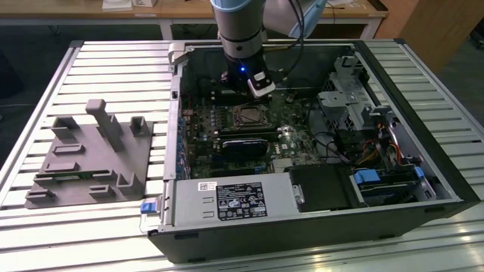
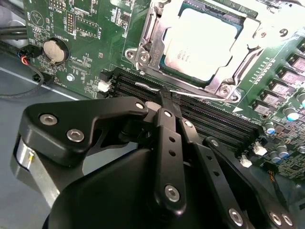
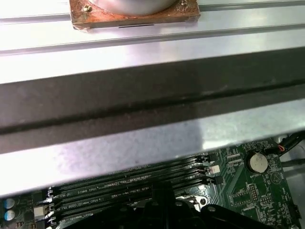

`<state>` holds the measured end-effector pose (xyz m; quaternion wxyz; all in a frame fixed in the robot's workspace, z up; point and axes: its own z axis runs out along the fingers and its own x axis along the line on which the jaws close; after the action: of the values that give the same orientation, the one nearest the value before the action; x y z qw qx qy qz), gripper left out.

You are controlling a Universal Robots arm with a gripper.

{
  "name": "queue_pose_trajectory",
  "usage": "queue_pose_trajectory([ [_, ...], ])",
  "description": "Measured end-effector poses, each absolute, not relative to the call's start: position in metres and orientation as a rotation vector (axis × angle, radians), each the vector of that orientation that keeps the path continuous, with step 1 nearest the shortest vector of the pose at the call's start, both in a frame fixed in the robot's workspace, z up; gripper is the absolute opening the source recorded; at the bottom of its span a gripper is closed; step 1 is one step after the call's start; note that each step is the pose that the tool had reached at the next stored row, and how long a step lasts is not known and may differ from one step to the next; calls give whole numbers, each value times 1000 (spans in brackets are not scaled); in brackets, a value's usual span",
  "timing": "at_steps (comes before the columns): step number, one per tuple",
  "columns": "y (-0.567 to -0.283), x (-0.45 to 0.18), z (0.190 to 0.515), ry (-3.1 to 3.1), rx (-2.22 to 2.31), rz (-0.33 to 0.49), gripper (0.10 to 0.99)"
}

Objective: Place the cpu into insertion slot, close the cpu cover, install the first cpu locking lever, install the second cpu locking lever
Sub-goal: 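Install the first cpu locking lever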

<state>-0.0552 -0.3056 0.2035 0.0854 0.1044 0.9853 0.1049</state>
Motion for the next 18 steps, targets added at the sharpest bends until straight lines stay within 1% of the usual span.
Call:
queue_pose_trajectory([
  [18, -306, -55, 196, 2919, 353, 302, 106],
])
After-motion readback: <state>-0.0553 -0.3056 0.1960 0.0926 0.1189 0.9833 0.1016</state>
